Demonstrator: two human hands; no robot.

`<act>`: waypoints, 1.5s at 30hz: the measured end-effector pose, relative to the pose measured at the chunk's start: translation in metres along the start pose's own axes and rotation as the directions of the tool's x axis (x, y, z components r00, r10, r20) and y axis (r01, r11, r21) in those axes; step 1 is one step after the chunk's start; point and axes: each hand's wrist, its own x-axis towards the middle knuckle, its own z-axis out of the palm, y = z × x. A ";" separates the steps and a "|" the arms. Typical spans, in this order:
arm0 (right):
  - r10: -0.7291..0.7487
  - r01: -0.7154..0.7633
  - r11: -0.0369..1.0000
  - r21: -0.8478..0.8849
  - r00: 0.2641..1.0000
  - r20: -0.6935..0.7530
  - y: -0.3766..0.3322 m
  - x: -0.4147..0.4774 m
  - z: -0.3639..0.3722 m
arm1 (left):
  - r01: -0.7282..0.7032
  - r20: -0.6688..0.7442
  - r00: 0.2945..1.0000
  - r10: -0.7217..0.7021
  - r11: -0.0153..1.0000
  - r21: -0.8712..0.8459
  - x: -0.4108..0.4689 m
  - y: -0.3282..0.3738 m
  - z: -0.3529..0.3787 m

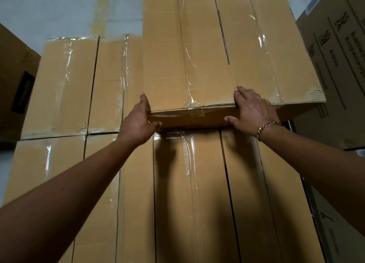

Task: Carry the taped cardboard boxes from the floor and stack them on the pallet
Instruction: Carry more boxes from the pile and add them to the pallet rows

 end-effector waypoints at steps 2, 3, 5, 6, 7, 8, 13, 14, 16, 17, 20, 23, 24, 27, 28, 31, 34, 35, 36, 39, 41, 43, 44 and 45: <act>0.026 -0.026 1.000 -0.011 0.999 0.045 -0.005 -0.009 0.000 | -0.017 0.041 0.999 0.017 1.000 -0.004 -0.010 -0.005 -0.003; 0.041 -0.041 0.999 -0.011 0.997 0.071 -0.008 -0.015 -0.002 | -0.032 0.063 0.998 0.032 0.999 -0.006 -0.015 -0.007 -0.005; 0.063 -0.061 0.998 -0.024 0.989 0.130 -0.016 -0.028 -0.009 | -0.068 0.102 0.993 0.067 0.998 0.008 -0.027 -0.008 -0.013; 0.065 -0.059 0.998 -0.038 0.986 0.157 -0.020 -0.037 -0.014 | -0.083 0.123 0.989 0.079 0.996 0.025 -0.035 -0.006 -0.019; 0.062 -0.054 0.997 -0.049 0.982 0.179 -0.024 -0.046 -0.020 | -0.097 0.141 0.986 0.090 0.994 0.047 -0.043 -0.005 -0.025; 0.059 -0.049 0.997 -0.053 0.979 0.194 -0.028 -0.056 -0.027 | -0.110 0.154 0.983 0.099 0.992 0.068 -0.052 -0.002 -0.033; 0.087 -0.092 0.996 0.014 0.972 0.219 -0.054 -0.121 -0.089 | -0.165 0.166 0.976 0.137 0.973 0.164 -0.109 0.013 -0.107; 0.092 -0.103 0.994 0.039 0.972 0.216 -0.061 -0.136 -0.106 | -0.167 0.159 0.977 0.139 0.970 0.177 -0.124 0.015 -0.126; 0.101 -0.121 0.988 0.096 0.976 0.192 -0.076 -0.164 -0.141 | -0.160 0.122 0.983 0.139 0.969 0.186 -0.152 0.018 -0.164; 0.103 -0.127 0.984 0.128 0.978 0.179 -0.084 -0.177 -0.160 | -0.154 0.100 0.985 0.138 0.971 0.180 -0.167 0.019 -0.184; 0.090 -0.118 0.973 0.199 0.986 0.142 -0.110 -0.214 -0.208 | -0.120 0.040 0.992 0.116 0.983 0.136 -0.218 0.017 -0.232; 0.058 -0.080 0.964 0.252 0.994 0.092 -0.135 -0.251 -0.246 | -0.082 0.002 0.997 0.083 0.990 0.119 -0.272 0.005 -0.267; 0.044 -0.063 0.963 0.262 0.996 0.078 -0.141 -0.261 -0.256 | -0.067 -0.012 0.998 0.069 0.991 0.116 -0.287 0.001 -0.277; 0.000 -0.012 0.951 0.309 0.999 0.041 -0.154 -0.291 -0.284 | -0.032 -0.068 0.997 0.040 0.994 0.107 -0.335 -0.006 -0.307; -0.016 0.007 0.951 0.310 1.000 0.027 -0.158 -0.301 -0.290 | -0.022 -0.099 0.995 0.033 0.994 0.106 -0.349 -0.007 -0.317; -0.039 0.035 0.940 0.340 0.999 0.004 -0.175 -0.325 -0.307 | 0.008 -0.182 0.983 0.006 0.997 0.078 -0.388 -0.015 -0.349; -0.088 0.087 0.921 0.380 0.996 -0.015 -0.202 -0.344 -0.322 | 0.042 -0.248 0.968 -0.030 0.998 0.044 -0.422 -0.033 -0.384; -0.107 0.106 0.918 0.383 0.994 -0.019 -0.214 -0.350 -0.327 | 0.054 -0.267 0.963 -0.042 0.998 0.035 -0.433 -0.041 -0.395; -0.126 0.126 0.917 0.380 0.992 -0.024 -0.226 -0.354 -0.332 | 0.066 -0.284 0.957 -0.056 0.997 0.026 -0.444 -0.051 -0.405; -0.187 0.188 0.908 0.373 0.982 -0.039 -0.273 -0.364 -0.342 | 0.105 -0.326 0.940 -0.103 0.994 -0.010 -0.475 -0.090 -0.433; -0.232 0.231 0.895 0.382 0.972 -0.044 -0.314 -0.364 -0.347 | 0.139 -0.346 0.927 -0.141 0.990 -0.031 -0.495 -0.123 -0.450; -0.261 0.257 0.879 0.402 0.964 -0.045 -0.362 -0.362 -0.350 | 0.179 -0.357 0.916 -0.182 0.983 -0.042 -0.513 -0.162 -0.467; -0.280 0.275 0.866 0.417 0.959 -0.051 -0.389 -0.361 -0.350 | 0.199 -0.357 0.911 -0.204 0.979 -0.050 -0.523 -0.183 -0.477; -0.297 0.292 0.855 0.429 0.953 -0.056 -0.417 -0.360 -0.349 | 0.216 -0.355 0.908 -0.221 0.975 -0.054 -0.531 -0.206 -0.487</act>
